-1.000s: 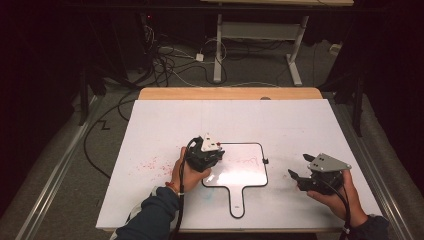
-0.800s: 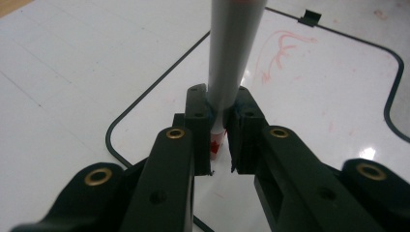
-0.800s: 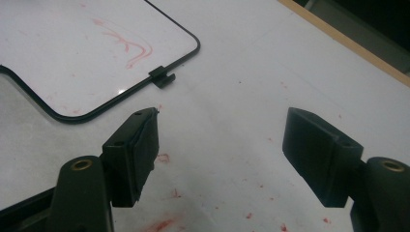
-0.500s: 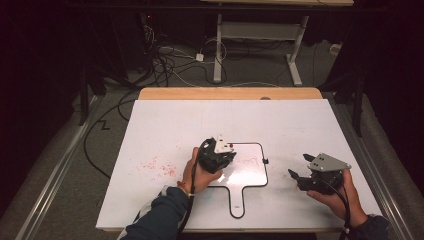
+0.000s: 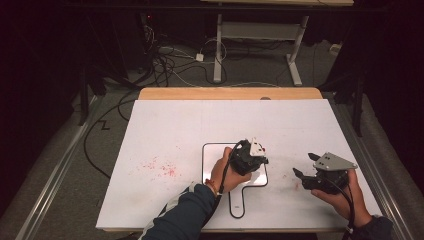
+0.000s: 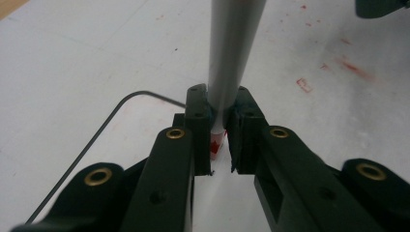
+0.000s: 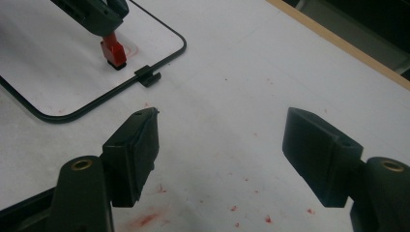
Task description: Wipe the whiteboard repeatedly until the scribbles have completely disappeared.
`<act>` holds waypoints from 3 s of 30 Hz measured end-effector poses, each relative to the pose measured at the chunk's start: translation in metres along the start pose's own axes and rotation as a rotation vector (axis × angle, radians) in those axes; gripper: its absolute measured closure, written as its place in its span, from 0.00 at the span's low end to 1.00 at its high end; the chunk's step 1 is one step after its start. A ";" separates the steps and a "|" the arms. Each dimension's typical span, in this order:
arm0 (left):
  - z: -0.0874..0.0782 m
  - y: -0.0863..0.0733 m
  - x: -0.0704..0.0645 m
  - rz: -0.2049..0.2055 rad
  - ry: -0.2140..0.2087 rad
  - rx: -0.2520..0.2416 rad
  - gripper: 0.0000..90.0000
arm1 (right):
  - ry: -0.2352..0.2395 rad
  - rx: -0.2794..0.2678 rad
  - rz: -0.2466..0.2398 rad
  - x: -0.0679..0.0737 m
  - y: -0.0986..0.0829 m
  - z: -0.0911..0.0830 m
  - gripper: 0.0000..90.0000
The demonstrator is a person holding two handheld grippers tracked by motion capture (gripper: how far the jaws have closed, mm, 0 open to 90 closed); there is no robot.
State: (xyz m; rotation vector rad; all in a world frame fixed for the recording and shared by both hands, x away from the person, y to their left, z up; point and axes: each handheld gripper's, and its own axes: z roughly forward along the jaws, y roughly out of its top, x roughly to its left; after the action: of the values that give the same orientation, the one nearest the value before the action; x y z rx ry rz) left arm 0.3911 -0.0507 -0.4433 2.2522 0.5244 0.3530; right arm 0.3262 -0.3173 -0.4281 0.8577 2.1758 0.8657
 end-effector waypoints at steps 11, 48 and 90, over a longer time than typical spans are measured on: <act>0.007 0.009 -0.004 0.021 -0.008 0.012 0.87 | -0.004 0.003 0.002 0.000 0.000 0.001 0.33; -0.002 -0.005 0.032 -0.091 0.028 0.014 0.87 | -0.002 0.012 -0.010 0.001 0.000 0.003 0.33; -0.023 -0.023 0.043 -0.127 0.054 0.040 0.87 | -0.007 0.015 -0.017 0.003 0.001 0.003 0.33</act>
State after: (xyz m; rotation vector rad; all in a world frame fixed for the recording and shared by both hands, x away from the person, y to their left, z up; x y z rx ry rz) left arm 0.4133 -0.0022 -0.4422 2.2395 0.7051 0.3415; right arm 0.3271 -0.3128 -0.4299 0.8469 2.1836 0.8378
